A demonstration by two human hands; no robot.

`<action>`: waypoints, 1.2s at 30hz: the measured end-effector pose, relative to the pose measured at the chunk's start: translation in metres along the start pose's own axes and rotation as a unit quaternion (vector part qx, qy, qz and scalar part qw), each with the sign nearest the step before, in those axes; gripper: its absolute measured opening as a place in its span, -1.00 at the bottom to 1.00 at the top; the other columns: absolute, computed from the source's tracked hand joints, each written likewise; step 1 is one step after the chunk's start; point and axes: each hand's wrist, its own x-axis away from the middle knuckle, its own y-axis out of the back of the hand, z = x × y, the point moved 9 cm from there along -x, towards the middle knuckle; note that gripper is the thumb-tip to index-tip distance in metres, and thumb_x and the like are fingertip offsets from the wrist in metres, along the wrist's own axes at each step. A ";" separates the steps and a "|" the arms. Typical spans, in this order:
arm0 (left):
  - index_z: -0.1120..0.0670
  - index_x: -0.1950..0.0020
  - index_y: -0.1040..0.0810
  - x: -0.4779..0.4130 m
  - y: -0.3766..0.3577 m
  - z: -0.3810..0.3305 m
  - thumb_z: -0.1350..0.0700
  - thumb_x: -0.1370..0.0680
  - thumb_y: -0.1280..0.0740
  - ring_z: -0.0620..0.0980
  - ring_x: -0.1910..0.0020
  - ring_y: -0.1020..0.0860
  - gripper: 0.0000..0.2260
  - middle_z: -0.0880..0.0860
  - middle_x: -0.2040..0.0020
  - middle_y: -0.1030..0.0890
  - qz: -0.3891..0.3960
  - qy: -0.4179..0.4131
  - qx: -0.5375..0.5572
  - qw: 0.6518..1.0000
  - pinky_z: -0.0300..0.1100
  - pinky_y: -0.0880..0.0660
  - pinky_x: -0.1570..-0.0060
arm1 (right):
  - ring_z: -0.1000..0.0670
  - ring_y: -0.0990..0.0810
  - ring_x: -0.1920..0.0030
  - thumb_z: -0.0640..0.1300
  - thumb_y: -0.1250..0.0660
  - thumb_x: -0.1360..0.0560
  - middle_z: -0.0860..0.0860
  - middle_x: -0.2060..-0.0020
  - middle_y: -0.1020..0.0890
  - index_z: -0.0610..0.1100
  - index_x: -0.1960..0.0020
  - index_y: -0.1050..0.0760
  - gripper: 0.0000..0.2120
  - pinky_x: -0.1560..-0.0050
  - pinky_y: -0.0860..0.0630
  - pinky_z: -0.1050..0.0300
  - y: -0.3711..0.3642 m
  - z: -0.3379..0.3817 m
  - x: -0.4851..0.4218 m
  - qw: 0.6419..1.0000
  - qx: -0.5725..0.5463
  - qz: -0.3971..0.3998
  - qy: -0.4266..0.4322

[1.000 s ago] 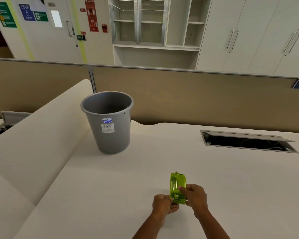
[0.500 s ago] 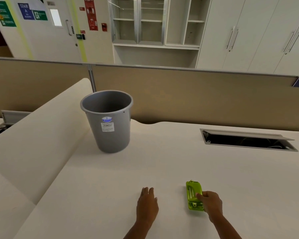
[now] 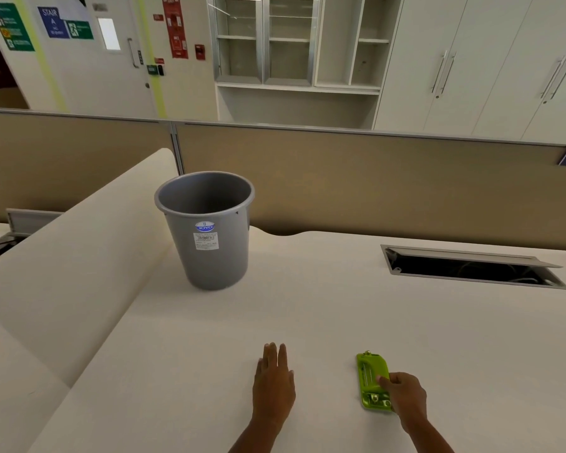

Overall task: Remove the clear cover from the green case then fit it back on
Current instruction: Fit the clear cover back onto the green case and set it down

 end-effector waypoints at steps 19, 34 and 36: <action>0.07 -0.51 0.25 -0.002 0.010 0.011 -0.11 -0.58 0.38 -0.10 -0.45 0.43 -0.47 0.09 -0.53 0.33 -0.083 -0.024 0.018 0.996 -0.22 0.42 -0.41 | -0.29 -0.67 0.03 0.09 0.26 -0.59 -0.29 0.03 -0.68 -0.35 0.03 -0.64 -0.23 -0.26 -0.39 0.27 -0.038 0.084 0.083 0.879 0.260 -0.109 0.383; 0.09 -0.46 0.41 0.006 -0.006 0.020 -0.22 -0.54 0.35 -0.10 -0.45 0.44 -0.39 -0.01 -0.47 0.48 -0.150 -0.039 0.004 0.988 -0.18 0.42 -0.41 | 0.03 0.41 -0.47 0.20 0.37 -0.53 -0.03 -0.10 -0.68 -0.15 -0.50 0.29 -0.35 0.12 -0.64 0.03 -0.095 0.059 0.073 0.843 0.407 -0.083 0.342; 0.09 -0.46 0.42 0.006 -0.006 0.022 -0.22 -0.54 0.35 -0.11 -0.45 0.44 -0.39 -0.01 -0.47 0.48 -0.147 -0.036 0.005 0.989 -0.18 0.42 -0.41 | 0.05 0.42 -0.47 0.21 0.37 -0.52 -0.08 -0.21 -0.61 -0.16 -0.50 0.32 -0.33 0.12 -0.64 0.01 -0.096 0.056 0.072 0.839 0.414 -0.088 0.342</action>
